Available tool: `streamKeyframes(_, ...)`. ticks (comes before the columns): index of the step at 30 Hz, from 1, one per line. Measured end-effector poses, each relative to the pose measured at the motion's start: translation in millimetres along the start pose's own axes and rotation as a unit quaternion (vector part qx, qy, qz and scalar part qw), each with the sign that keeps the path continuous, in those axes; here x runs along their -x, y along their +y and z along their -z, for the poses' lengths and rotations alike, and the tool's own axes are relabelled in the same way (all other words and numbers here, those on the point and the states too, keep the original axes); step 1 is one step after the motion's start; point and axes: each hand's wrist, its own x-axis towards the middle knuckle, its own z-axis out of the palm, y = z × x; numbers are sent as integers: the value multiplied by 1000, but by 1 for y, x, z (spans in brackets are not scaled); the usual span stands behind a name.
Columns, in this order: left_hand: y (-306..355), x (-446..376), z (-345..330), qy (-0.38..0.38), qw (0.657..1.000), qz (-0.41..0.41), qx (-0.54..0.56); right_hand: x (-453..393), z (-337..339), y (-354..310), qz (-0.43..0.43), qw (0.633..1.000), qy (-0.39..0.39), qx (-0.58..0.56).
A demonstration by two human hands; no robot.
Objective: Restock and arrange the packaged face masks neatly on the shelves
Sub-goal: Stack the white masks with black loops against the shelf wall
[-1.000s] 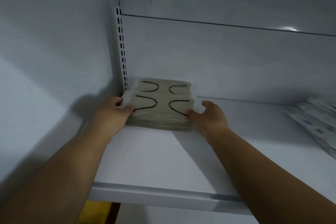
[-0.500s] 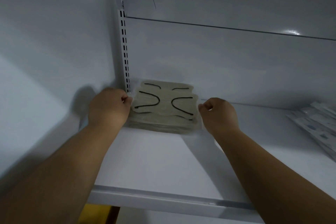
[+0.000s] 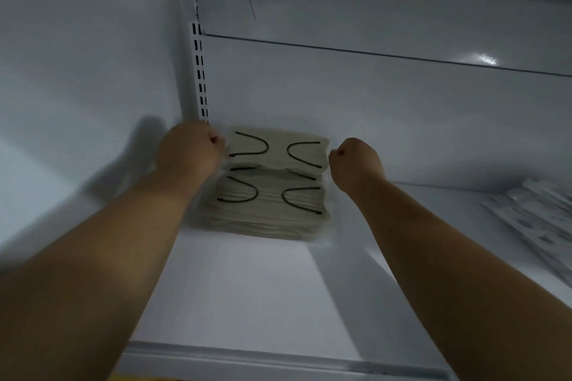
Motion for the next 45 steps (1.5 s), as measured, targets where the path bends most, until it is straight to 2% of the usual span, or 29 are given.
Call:
streamKeyframes(9,-15,-31,-33,-167,983,28,-65,-29,-18,6,-31,991,-94,94)
streamKeyframes(12,-17,-29,-30,-121,992,18,-43,-28,-12,9,-34,989,-86,115)
streamKeyframes(14,-10,-26,-27,-39,999,-21,3,-22,-8,5,14,995,-17,101)
streamKeyframes(15,-3,-24,-27,-12,998,-63,16,-19,-7,1,67,993,24,96)
streamKeyframes(16,3,-24,-27,-16,993,-117,21,-16,-7,-4,132,985,44,100)
streamKeyframes(18,15,-22,-32,-91,974,-208,0,-10,-12,-15,238,964,3,119)
streamKeyframes(20,20,-19,-40,-181,958,-216,-55,-10,-22,-23,251,952,-90,152)
streamKeyframes(22,19,-15,-44,-228,949,-195,-91,-10,-32,-24,221,943,-168,182)
streamKeyframes(24,18,-12,-41,-229,949,-201,-87,-9,-35,-22,203,944,-190,177)
streamKeyframes(28,15,4,-17,-162,968,-186,46,5,-19,-19,221,956,-142,129)
streamKeyframes(30,12,26,1,-180,963,-179,86,27,-6,-15,239,958,-139,79)
streamKeyframes(31,10,41,9,-213,957,-181,79,42,0,-13,255,952,-156,72)
streamKeyframes(33,3,71,16,-264,940,-215,5,66,3,-5,313,922,-186,133)
streamKeyframes(35,-5,83,9,-261,936,-234,-37,72,-4,3,351,899,-178,192)
streamKeyframes(38,-9,80,-2,-237,946,-217,-30,69,-11,6,352,904,-153,190)
streamKeyframes(41,-10,78,-7,-223,947,-222,-72,74,-17,5,352,898,-152,213)
streamKeyframes(45,-12,85,-6,-238,940,-221,-107,86,-25,10,332,898,-154,242)
